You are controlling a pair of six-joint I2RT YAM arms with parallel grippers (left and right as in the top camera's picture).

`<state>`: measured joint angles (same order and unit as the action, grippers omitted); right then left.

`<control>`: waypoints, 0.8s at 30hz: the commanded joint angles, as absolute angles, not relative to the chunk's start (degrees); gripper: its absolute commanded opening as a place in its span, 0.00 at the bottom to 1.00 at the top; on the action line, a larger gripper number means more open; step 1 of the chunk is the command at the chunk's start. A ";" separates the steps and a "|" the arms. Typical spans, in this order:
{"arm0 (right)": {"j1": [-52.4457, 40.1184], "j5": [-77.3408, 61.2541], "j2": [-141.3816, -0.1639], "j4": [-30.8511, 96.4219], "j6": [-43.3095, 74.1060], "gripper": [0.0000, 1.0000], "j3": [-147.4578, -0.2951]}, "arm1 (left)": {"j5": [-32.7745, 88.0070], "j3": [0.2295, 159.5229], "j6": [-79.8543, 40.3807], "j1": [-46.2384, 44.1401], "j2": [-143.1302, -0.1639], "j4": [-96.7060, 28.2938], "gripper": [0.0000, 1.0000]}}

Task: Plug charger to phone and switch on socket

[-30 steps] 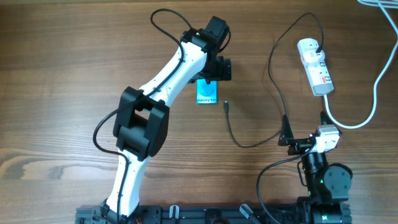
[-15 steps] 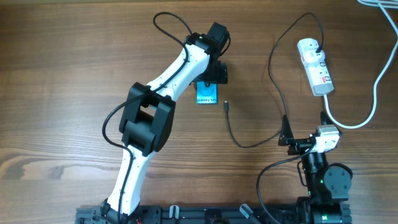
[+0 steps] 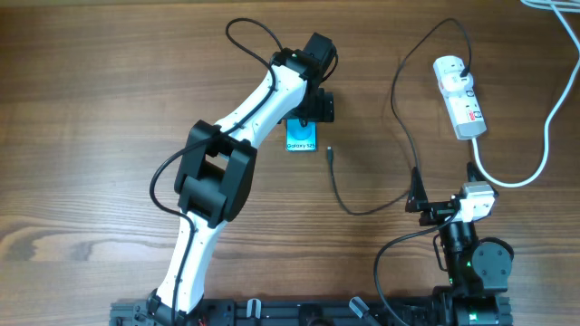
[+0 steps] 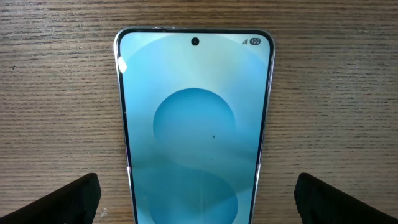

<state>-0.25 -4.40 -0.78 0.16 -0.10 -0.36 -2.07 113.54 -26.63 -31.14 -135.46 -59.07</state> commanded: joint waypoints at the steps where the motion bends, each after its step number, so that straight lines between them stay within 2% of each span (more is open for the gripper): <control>1: -0.47 -3.64 -0.43 -0.01 0.01 1.00 -0.30 | -2.20 114.32 -25.74 -31.24 -135.92 -58.89 1.00; 24: -0.47 -3.64 -0.54 -0.03 0.01 1.00 -0.30 | -1.10 114.32 -23.70 -30.48 -139.61 -59.13 1.00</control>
<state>-0.25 -4.40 -0.78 0.16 -0.10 -0.36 -2.02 113.71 -25.89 -31.03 -137.80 -58.67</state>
